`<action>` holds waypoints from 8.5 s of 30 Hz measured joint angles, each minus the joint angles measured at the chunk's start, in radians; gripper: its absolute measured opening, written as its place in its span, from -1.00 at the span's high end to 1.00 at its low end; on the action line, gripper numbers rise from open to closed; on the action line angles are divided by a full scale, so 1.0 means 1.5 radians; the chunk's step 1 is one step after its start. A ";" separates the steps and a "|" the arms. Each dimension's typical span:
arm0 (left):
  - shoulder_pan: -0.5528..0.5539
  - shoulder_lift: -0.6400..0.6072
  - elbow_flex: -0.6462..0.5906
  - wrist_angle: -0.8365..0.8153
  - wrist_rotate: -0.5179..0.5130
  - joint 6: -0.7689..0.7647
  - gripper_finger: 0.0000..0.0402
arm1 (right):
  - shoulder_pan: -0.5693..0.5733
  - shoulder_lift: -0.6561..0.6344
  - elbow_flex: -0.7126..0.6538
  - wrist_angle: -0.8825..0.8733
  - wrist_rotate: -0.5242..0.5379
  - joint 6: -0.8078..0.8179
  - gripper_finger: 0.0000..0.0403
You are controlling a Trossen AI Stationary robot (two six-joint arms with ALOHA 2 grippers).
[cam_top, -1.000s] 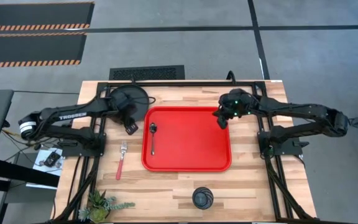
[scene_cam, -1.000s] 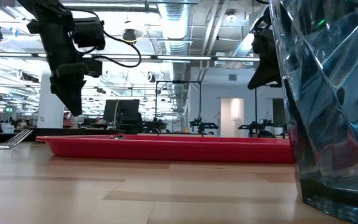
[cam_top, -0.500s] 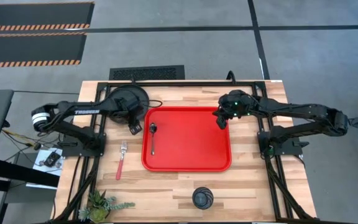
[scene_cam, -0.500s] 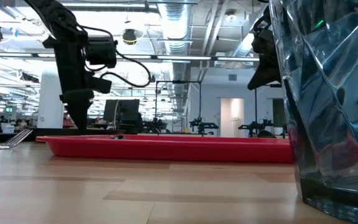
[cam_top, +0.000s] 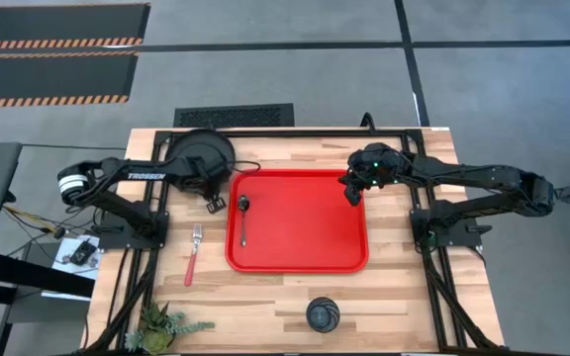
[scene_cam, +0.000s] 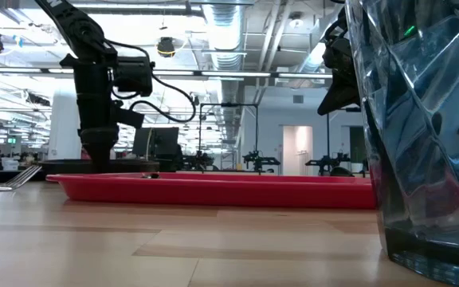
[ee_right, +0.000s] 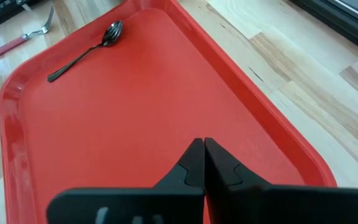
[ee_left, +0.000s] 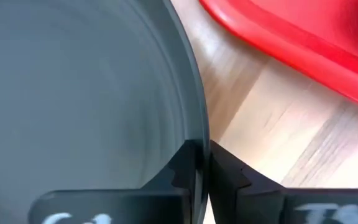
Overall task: Pick and place plate/cup/fork/spoon on tray
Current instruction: Put the black plate on the orange tray, then put the transparent blue cup on the orange tray
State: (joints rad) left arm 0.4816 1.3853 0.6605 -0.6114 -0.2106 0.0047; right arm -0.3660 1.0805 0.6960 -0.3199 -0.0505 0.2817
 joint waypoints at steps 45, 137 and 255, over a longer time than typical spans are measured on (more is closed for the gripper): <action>-0.367 0.324 0.649 -0.090 0.034 -0.378 1.00 | -0.251 -0.129 -0.060 0.039 -0.070 -0.012 0.98; -0.340 0.598 0.762 0.062 0.212 -0.592 0.62 | -0.311 -0.128 -0.060 0.034 -0.071 -0.071 0.95; -0.211 -0.490 -0.305 0.674 0.207 -0.202 1.00 | 0.384 0.200 0.312 -0.248 0.156 0.383 0.97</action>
State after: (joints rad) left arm 0.1646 0.6504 0.2028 0.3995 0.0999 -0.2984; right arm 0.2103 1.3804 1.1641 -0.6912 0.1841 0.8556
